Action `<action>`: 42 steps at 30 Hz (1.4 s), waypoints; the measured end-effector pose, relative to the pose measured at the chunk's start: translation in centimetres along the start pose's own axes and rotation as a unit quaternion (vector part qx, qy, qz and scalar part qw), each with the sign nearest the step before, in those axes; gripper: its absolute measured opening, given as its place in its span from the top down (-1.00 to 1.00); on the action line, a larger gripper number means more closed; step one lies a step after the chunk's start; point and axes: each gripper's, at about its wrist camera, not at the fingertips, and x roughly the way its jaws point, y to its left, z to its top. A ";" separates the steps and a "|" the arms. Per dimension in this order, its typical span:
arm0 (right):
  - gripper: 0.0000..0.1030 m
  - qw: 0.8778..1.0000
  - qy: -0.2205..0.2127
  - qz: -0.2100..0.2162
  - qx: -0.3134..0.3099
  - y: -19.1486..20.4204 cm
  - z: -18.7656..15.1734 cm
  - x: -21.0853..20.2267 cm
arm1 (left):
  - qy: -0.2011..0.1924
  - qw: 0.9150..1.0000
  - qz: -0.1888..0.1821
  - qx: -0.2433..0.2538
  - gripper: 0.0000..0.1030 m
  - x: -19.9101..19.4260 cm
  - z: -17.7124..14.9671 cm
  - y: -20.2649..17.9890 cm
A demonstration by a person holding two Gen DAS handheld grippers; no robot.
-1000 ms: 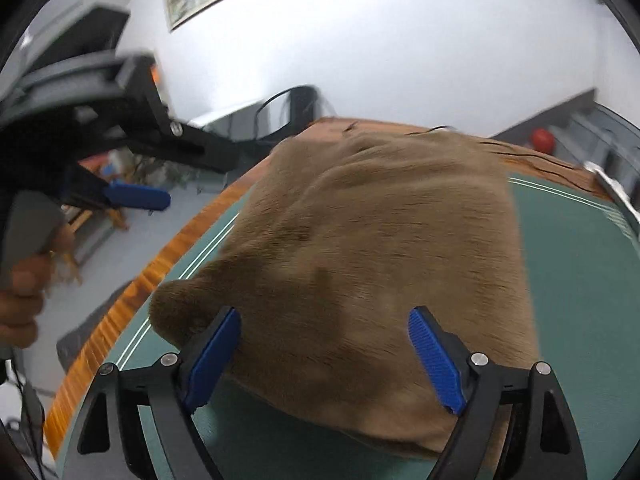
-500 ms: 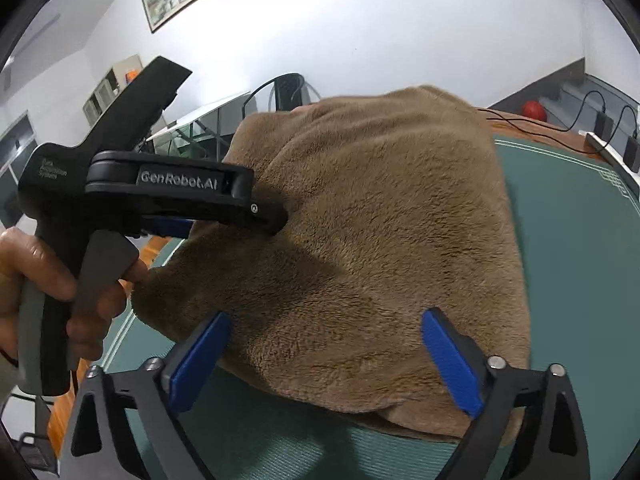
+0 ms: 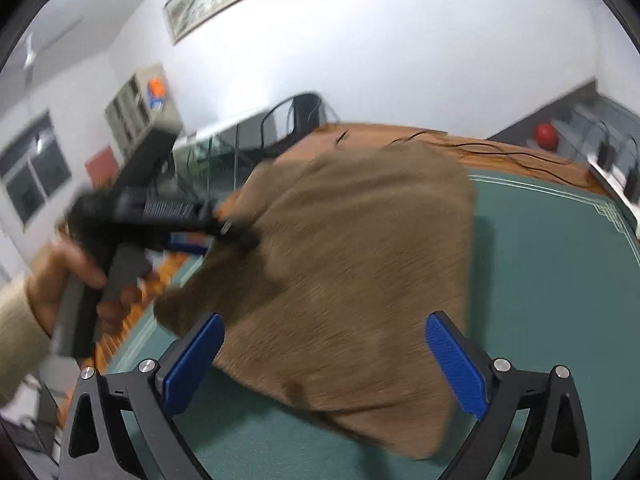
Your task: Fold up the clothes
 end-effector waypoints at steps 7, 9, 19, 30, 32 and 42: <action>-0.99 0.982 0.028 0.078 0.172 -9.8 2.5 1.2 | 0.014 1.000 -0.017 -0.005 -1.00 1.2 1.4 0.3; -0.99 0.975 0.042 0.095 0.195 -11.2 2.8 2.5 | 0.026 0.999 -0.030 -0.014 -1.00 1.8 1.7 0.8; -0.99 0.934 0.110 0.201 0.274 -13.5 1.8 9.1 | 0.067 0.993 -0.087 -0.040 -1.00 4.1 2.2 2.8; -0.99 0.929 0.134 0.214 0.270 -12.6 2.4 12.0 | 0.081 0.990 -0.112 -0.026 -1.00 4.9 2.3 2.8; -0.99 0.930 0.137 0.215 0.266 -12.3 2.6 12.2 | 0.081 0.990 -0.117 -0.022 -1.00 4.9 2.3 2.7; -0.88 0.939 0.161 0.196 0.232 -9.7 3.4 13.4 | 0.096 0.976 -0.192 -0.036 -0.45 5.1 1.5 2.4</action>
